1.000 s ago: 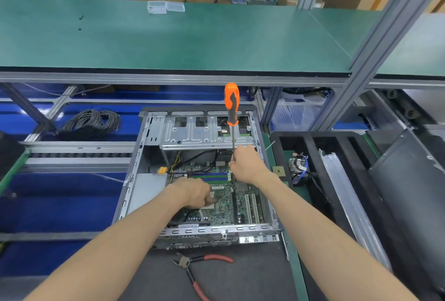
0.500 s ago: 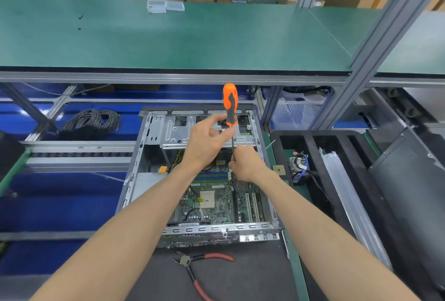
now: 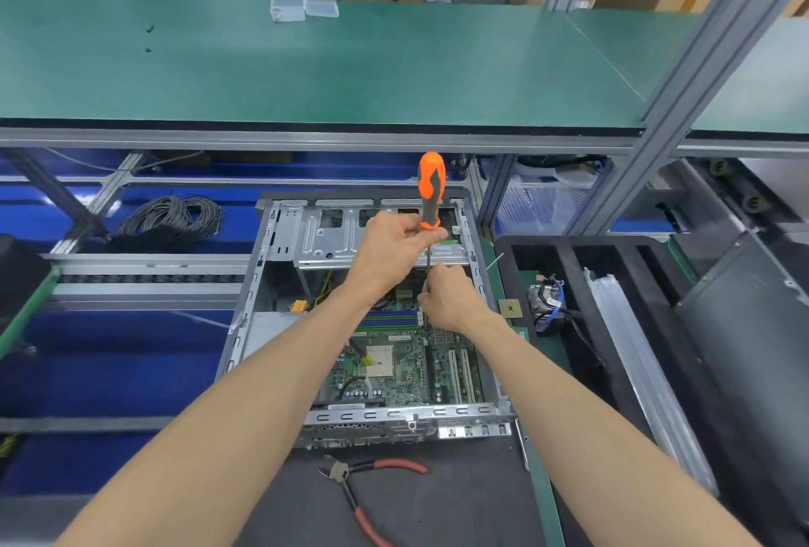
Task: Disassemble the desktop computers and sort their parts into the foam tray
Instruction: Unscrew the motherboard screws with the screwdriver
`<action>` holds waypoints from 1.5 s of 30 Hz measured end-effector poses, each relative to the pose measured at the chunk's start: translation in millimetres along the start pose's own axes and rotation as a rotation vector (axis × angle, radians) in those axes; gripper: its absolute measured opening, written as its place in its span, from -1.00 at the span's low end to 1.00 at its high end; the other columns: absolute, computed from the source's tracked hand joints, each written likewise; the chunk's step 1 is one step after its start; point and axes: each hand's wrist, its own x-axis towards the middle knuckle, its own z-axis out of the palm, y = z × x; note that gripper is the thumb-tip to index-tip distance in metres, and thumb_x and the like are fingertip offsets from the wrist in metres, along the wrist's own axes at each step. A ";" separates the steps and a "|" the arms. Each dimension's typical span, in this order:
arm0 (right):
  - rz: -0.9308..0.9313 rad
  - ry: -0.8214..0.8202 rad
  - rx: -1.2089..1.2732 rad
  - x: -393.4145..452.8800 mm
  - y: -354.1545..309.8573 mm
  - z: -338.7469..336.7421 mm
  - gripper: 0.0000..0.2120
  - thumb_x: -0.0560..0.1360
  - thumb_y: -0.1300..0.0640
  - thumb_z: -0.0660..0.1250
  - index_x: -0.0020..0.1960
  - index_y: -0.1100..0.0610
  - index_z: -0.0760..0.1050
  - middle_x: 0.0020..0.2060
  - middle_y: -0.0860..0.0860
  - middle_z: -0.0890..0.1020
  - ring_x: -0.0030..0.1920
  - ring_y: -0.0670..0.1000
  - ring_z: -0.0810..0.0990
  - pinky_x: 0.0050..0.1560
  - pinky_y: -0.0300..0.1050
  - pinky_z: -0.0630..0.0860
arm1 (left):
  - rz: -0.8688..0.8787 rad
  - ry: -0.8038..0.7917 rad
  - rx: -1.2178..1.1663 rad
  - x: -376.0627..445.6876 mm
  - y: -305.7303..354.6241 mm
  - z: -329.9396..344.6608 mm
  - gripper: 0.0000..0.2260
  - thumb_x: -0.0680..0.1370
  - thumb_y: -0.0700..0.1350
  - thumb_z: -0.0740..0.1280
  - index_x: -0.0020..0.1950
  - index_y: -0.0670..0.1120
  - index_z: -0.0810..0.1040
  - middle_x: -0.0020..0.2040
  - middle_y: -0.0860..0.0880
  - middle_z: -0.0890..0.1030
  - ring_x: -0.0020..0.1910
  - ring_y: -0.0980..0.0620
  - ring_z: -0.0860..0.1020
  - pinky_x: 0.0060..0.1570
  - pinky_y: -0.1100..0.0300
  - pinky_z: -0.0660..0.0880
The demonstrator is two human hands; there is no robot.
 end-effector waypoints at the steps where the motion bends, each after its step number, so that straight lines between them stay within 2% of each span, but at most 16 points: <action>1: 0.004 0.001 0.003 -0.3 0.1 0.5 -0.92 0.60 0.20 0.29 -0.04 0.21 0.45 -0.09 0.14 0.41 -0.15 0.19 0.47 -0.18 -0.05 0.44 | 0.006 0.003 -0.005 -0.7 -1.3 0.0 -0.97 0.52 -0.08 0.49 -0.07 0.05 0.71 -0.24 0.24 0.68 -0.15 0.21 0.65 -0.13 0.51 0.47; 7: 0.000 0.016 0.017 -0.3 0.4 2.1 -0.87 0.61 0.20 0.28 0.06 0.26 0.54 0.04 0.23 0.49 -0.02 0.25 0.51 -0.10 -0.07 0.44 | 0.008 0.017 -0.045 -0.2 -6.0 0.0 -0.93 0.51 -0.08 0.50 -0.10 0.11 0.72 -0.27 0.27 0.68 -0.19 0.31 0.62 -0.12 0.46 0.48; 14: 0.011 0.017 0.010 -2.3 -1.0 1.3 -0.86 0.62 0.20 0.27 0.08 0.26 0.53 0.09 0.25 0.50 0.04 0.26 0.51 -0.11 -0.07 0.41 | -0.009 0.012 -0.041 1.3 -6.1 0.1 -0.91 0.51 -0.09 0.50 -0.01 -0.02 0.74 -0.26 0.33 0.66 -0.15 0.35 0.63 -0.13 0.53 0.44; 21: 0.018 0.028 -0.032 -6.4 -3.7 1.3 -0.91 0.59 0.19 0.31 -0.01 0.21 0.43 0.10 0.26 0.50 0.16 0.30 0.48 -0.06 -0.04 0.39 | -0.025 -0.025 0.005 -3.9 -8.4 -2.0 -0.86 0.52 -0.12 0.48 0.05 -0.11 0.74 -0.10 0.15 0.70 -0.12 0.35 0.62 -0.01 0.35 0.49; 24: 0.023 0.026 -0.041 -10.2 -6.6 -1.8 -0.82 0.58 0.16 0.32 -0.14 0.19 0.37 0.04 0.24 0.53 0.08 0.28 0.51 -0.13 -0.06 0.37 | -0.045 0.039 0.015 -7.4 -6.4 0.0 -0.86 0.51 -0.10 0.50 0.04 -0.09 0.74 -0.07 0.08 0.73 -0.07 0.23 0.66 0.03 0.19 0.55; 26: 0.025 0.101 -0.020 -15.5 -9.5 -7.8 -0.77 0.52 0.20 0.31 -0.26 0.16 0.31 -0.17 0.16 0.53 -0.12 0.23 0.50 -0.31 -0.10 0.31 | -0.048 0.101 0.042 -10.2 -4.9 3.3 -0.88 0.50 -0.08 0.50 0.01 -0.05 0.75 -0.11 0.04 0.75 -0.12 0.14 0.66 -0.05 0.16 0.56; 28: -0.028 0.305 0.076 -23.8 -10.7 -15.4 -0.89 0.43 0.24 0.28 -0.21 0.16 0.34 -0.30 0.05 0.47 -0.22 0.16 0.44 -0.35 -0.09 0.26 | -0.020 0.134 0.049 -13.0 -4.7 7.3 -0.90 0.50 -0.08 0.50 -0.02 -0.05 0.76 -0.26 0.03 0.72 -0.34 0.18 0.55 -0.27 0.17 0.48; 29: -0.086 0.433 0.167 -28.2 -10.4 -19.6 -0.92 0.42 0.24 0.27 -0.12 0.14 0.37 -0.26 0.01 0.47 -0.20 0.12 0.45 -0.28 -0.07 0.30 | 0.006 0.143 0.059 -14.7 -4.5 8.5 -0.90 0.51 -0.09 0.49 -0.03 -0.06 0.76 -0.36 0.01 0.68 -0.44 0.19 0.43 -0.38 0.21 0.38; 31: -0.260 0.628 0.429 -36.2 -15.2 -32.8 -0.77 0.45 0.19 0.25 0.11 0.12 0.44 -0.09 -0.03 0.52 -0.14 0.00 0.49 -0.12 -0.01 0.42 | 0.065 0.160 0.110 -17.2 -2.7 8.1 -0.90 0.52 -0.09 0.48 -0.05 -0.09 0.76 -0.47 -0.11 0.55 -0.47 0.10 0.28 -0.45 0.29 0.24; 33: -0.435 0.678 0.644 -39.1 -25.1 -51.4 -0.59 0.51 0.14 0.28 0.35 0.03 0.36 0.09 -0.04 0.51 -0.03 -0.05 0.52 -0.02 -0.09 0.48 | 0.136 0.175 0.178 -18.5 0.7 6.4 -0.89 0.53 -0.14 0.46 -0.12 -0.13 0.76 -0.52 -0.14 0.34 -0.45 0.02 0.18 -0.47 0.34 0.18; 35: -0.503 0.659 0.632 -35.8 -40.4 -67.7 -0.53 0.58 0.00 0.32 0.43 -0.11 0.26 0.16 -0.08 0.49 0.02 -0.09 0.54 0.01 -0.19 0.46 | 0.154 0.184 0.222 -19.9 1.7 4.6 -0.83 0.51 -0.23 0.44 -0.28 -0.06 0.65 -0.57 -0.07 0.20 -0.45 0.00 0.12 -0.51 0.35 0.15; 37: -0.514 0.667 0.461 -30.1 -49.9 -76.7 -0.63 0.62 -0.07 0.29 0.38 -0.08 0.30 -0.03 -0.14 0.51 -0.12 -0.13 0.50 -0.11 -0.14 0.40 | 0.163 0.194 0.237 -21.5 4.1 5.7 -0.65 0.46 -0.32 0.39 -0.18 0.17 0.50 -0.63 -0.04 0.20 -0.52 0.01 0.15 -0.54 0.36 0.11; 38: -0.503 0.681 0.383 -27.4 -53.4 -78.0 -0.68 0.63 -0.07 0.28 0.32 -0.01 0.33 -0.18 -0.18 0.47 -0.22 -0.11 0.47 -0.18 -0.12 0.35 | 0.159 0.195 0.236 -21.6 3.7 6.3 -0.59 0.45 -0.34 0.37 -0.24 0.22 0.51 -0.64 -0.02 0.23 -0.54 0.01 0.17 -0.55 0.34 0.10; 40: -0.473 0.682 0.328 -25.9 -57.4 -80.0 -0.75 0.63 -0.02 0.29 0.20 0.09 0.35 -0.33 -0.18 0.39 -0.32 -0.02 0.43 -0.24 -0.09 0.32 | 0.124 0.188 0.230 -20.7 1.2 7.0 -0.55 0.44 -0.35 0.36 -0.46 0.18 0.50 -0.63 -0.01 0.26 -0.54 0.01 0.17 -0.54 0.31 0.10; 41: -0.462 0.658 0.325 -25.5 -57.8 -82.3 -0.77 0.63 0.00 0.30 0.15 0.11 0.35 -0.35 -0.15 0.41 -0.33 0.00 0.45 -0.24 -0.06 0.36 | 0.109 0.185 0.223 -20.1 -0.6 6.9 -0.56 0.45 -0.34 0.37 -0.48 0.14 0.48 -0.63 -0.02 0.25 -0.54 0.01 0.16 -0.54 0.30 0.10; 45: -0.480 0.442 0.382 -30.1 -48.4 -100.2 -0.81 0.63 0.07 0.29 0.09 0.20 0.40 -0.28 0.10 0.64 -0.21 0.08 0.65 -0.11 0.15 0.56 | 0.093 0.141 0.212 -22.4 -7.4 7.5 -0.80 0.54 -0.18 0.44 -0.28 -0.18 0.69 -0.63 0.03 0.18 -0.53 0.04 0.14 -0.54 0.32 0.10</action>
